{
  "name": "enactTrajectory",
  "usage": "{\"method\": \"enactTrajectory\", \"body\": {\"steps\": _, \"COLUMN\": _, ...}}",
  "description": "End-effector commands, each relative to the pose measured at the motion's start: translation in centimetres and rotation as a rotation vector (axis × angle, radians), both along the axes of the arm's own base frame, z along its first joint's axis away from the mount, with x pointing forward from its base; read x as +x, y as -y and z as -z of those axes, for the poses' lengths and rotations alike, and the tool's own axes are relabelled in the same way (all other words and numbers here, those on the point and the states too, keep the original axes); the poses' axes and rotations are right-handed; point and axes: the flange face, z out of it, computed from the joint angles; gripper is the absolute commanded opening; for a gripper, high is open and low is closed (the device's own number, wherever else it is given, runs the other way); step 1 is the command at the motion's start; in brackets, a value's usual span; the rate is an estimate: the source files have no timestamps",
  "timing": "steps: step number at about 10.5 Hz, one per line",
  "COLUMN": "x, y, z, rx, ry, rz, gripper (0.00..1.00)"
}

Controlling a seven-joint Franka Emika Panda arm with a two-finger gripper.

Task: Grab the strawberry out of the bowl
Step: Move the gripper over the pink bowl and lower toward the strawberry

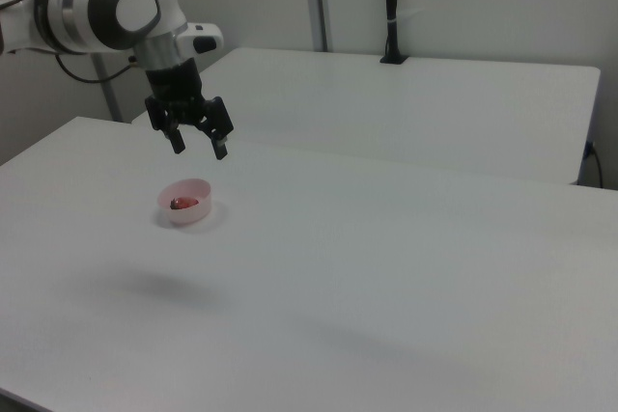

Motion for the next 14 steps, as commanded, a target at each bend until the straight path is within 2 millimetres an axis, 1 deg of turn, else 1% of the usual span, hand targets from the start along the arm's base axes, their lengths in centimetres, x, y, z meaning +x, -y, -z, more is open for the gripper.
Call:
{"method": "enactTrajectory", "body": {"steps": 1, "x": 2.6, "y": -6.0, "z": 3.1, "rx": -0.015, "ry": 0.045, "rz": 0.026, "gripper": 1.0}}
{"method": "enactTrajectory", "body": {"steps": 2, "x": 3.9, "y": -7.5, "z": 5.4, "rx": -0.018, "ry": 0.068, "rz": 0.056, "gripper": 1.0}}
{"method": "enactTrajectory", "body": {"steps": 3, "x": 4.7, "y": -9.8, "z": 7.7, "rx": -0.01, "ry": 0.08, "rz": 0.083, "gripper": 1.0}}
{"method": "enactTrajectory", "body": {"steps": 4, "x": 5.3, "y": -11.5, "z": 10.1, "rx": -0.001, "ry": 0.087, "rz": 0.145, "gripper": 0.98}}
{"method": "enactTrajectory", "body": {"steps": 5, "x": 6.7, "y": -12.3, "z": 10.7, "rx": 0.028, "ry": 0.129, "rz": 0.258, "gripper": 1.0}}
{"method": "enactTrajectory", "body": {"steps": 6, "x": 7.6, "y": -13.1, "z": 12.7, "rx": 0.044, "ry": 0.129, "rz": 0.382, "gripper": 1.0}}
{"method": "enactTrajectory", "body": {"steps": 7, "x": 7.9, "y": -13.9, "z": 14.4, "rx": 0.046, "ry": 0.121, "rz": 0.431, "gripper": 1.0}}
{"method": "enactTrajectory", "body": {"steps": 8, "x": 8.2, "y": -14.8, "z": 15.1, "rx": 0.074, "ry": 0.143, "rz": 0.463, "gripper": 1.0}}
{"method": "enactTrajectory", "body": {"steps": 9, "x": 8.5, "y": -15.8, "z": 16.2, "rx": 0.087, "ry": 0.166, "rz": 0.495, "gripper": 1.0}}
{"method": "enactTrajectory", "body": {"steps": 10, "x": 8.6, "y": -16.4, "z": 17.3, "rx": 0.096, "ry": 0.167, "rz": 0.531, "gripper": 0.97}}
{"method": "enactTrajectory", "body": {"steps": 11, "x": 8.7, "y": -16.7, "z": 17.5, "rx": 0.11, "ry": 0.176, "rz": 0.57, "gripper": 0.97}}
{"method": "enactTrajectory", "body": {"steps": 12, "x": 8.7, "y": -17.1, "z": 17.4, "rx": 0.126, "ry": 0.191, "rz": 0.594, "gripper": 0.9}}
{"method": "enactTrajectory", "body": {"steps": 13, "x": 8.6, "y": -18.1, "z": 18.1, "rx": 0.128, "ry": 0.19, "rz": 0.583, "gripper": 0.88}}
{"method": "enactTrajectory", "body": {"steps": 14, "x": 8.0, "y": -19.9, "z": 18.6, "rx": 0.119, "ry": 0.191, "rz": 0.549, "gripper": 0.86}}
